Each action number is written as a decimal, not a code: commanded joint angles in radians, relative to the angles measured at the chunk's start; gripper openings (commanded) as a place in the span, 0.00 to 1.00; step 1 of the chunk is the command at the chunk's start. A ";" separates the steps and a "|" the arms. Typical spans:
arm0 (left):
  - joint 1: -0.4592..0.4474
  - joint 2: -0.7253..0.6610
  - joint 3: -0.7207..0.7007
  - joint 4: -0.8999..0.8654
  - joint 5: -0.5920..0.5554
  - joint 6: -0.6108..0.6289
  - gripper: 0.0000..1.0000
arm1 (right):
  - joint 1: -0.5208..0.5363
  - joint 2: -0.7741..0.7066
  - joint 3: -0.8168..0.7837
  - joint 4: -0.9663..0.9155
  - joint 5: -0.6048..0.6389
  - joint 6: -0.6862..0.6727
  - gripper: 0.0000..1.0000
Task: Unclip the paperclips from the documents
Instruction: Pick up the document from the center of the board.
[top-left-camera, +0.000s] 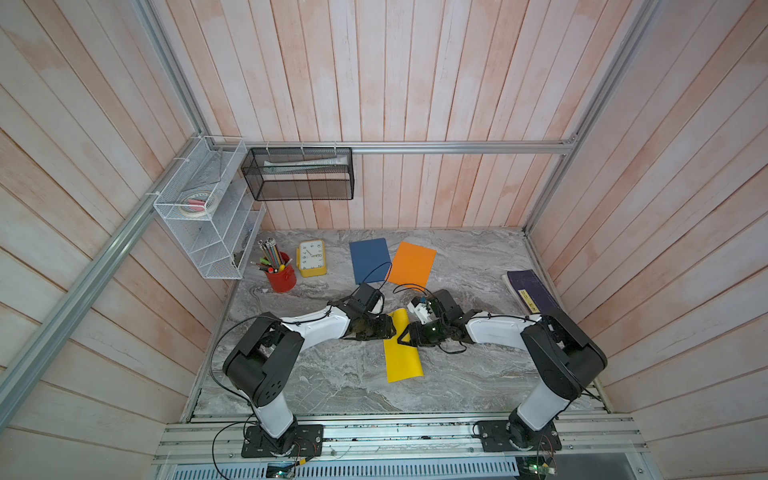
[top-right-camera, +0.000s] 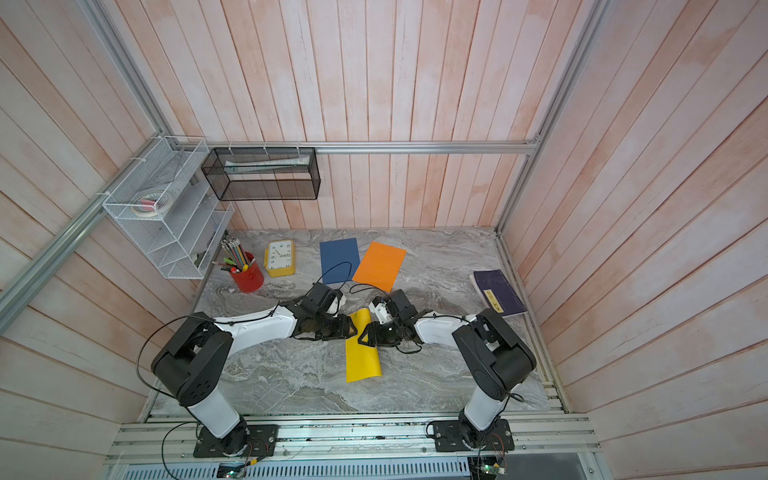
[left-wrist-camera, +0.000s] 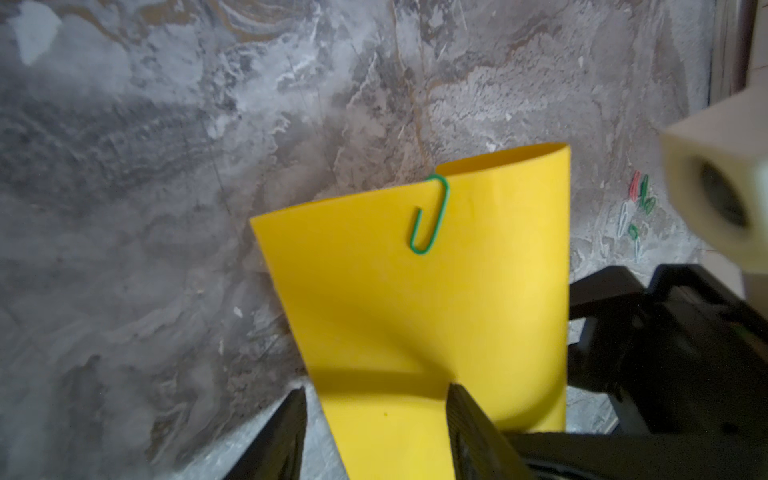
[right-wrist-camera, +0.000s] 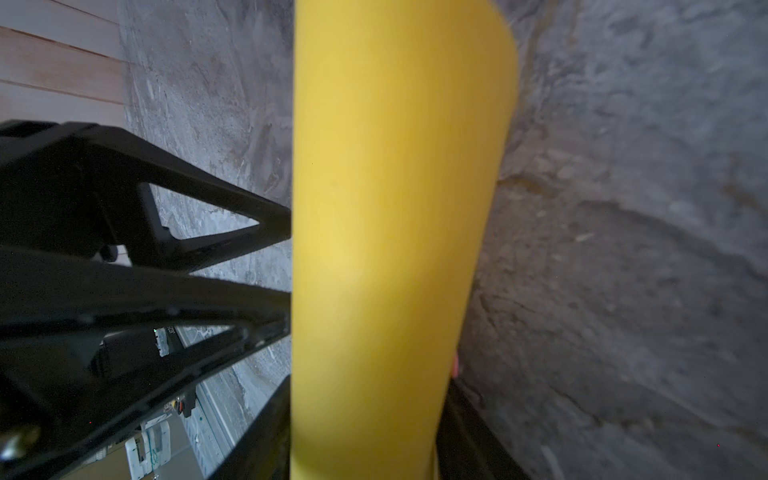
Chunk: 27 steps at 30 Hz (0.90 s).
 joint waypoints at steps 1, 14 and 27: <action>0.005 -0.033 -0.013 0.003 -0.006 -0.001 0.58 | 0.004 0.001 -0.029 -0.033 0.020 0.000 0.49; 0.064 -0.129 -0.027 -0.025 -0.015 0.035 0.58 | -0.054 -0.077 -0.099 0.090 -0.076 -0.005 0.39; 0.114 -0.273 -0.112 0.112 0.049 0.040 0.58 | -0.156 -0.246 -0.200 0.232 -0.266 0.010 0.36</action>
